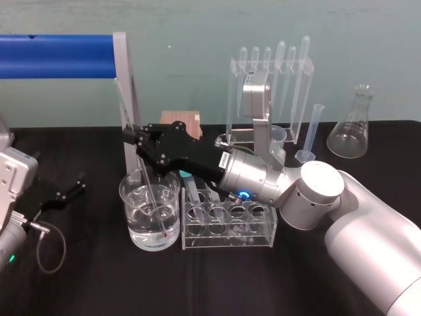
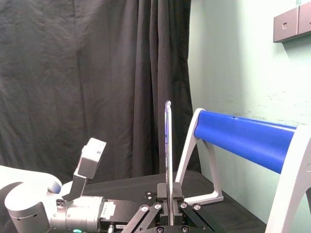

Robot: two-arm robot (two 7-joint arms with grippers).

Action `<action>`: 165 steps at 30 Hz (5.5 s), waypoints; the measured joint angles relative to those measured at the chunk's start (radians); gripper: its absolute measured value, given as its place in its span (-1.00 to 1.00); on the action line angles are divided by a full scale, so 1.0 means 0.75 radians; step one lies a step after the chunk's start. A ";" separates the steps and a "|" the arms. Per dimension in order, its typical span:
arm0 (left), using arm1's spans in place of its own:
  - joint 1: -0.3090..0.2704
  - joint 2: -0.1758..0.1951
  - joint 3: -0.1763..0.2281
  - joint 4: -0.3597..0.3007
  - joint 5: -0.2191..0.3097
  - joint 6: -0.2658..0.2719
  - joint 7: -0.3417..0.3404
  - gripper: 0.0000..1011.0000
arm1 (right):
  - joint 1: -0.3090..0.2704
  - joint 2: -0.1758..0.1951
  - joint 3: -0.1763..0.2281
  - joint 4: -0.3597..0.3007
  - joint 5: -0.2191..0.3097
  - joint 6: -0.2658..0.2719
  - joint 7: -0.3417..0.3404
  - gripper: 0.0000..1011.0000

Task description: Hold the thermometer with one hand and immerse one end into the beaker, then reinsert it into the test tube rack.

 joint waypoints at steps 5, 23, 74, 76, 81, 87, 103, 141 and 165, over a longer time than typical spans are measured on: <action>0.000 0.000 0.000 0.000 0.000 0.000 0.000 0.99 | -0.002 0.001 0.000 -0.005 -0.001 -0.001 -0.001 -0.90; 0.000 0.000 0.000 0.000 0.000 0.000 0.000 0.99 | -0.006 0.003 0.002 -0.007 0.001 0.000 -0.002 -0.90; 0.000 0.000 0.000 0.000 0.000 0.000 0.000 0.99 | -0.002 0.003 0.018 -0.014 0.012 0.001 -0.007 -0.90; 0.000 0.000 0.000 0.000 0.000 0.000 0.000 0.99 | 0.006 0.003 0.031 -0.033 0.027 0.001 -0.006 -0.90; 0.000 0.000 0.000 0.000 0.000 0.000 0.000 0.99 | 0.029 0.010 0.067 -0.106 0.081 0.002 0.008 -0.90; 0.000 0.000 0.000 0.000 0.000 0.000 0.000 0.99 | 0.063 0.054 0.128 -0.264 0.185 0.057 0.015 -0.90; 0.000 0.000 0.000 0.000 0.000 0.000 0.000 0.99 | -0.042 0.340 0.318 -0.595 0.219 0.110 -0.212 -0.90; 0.000 0.000 0.000 0.000 0.000 0.000 0.000 0.99 | -0.328 0.366 0.280 -0.518 0.117 0.063 -0.235 -0.90; 0.000 0.000 0.000 0.000 0.000 0.000 0.000 0.99 | -0.307 0.331 0.231 -0.383 0.020 0.082 -0.224 -0.90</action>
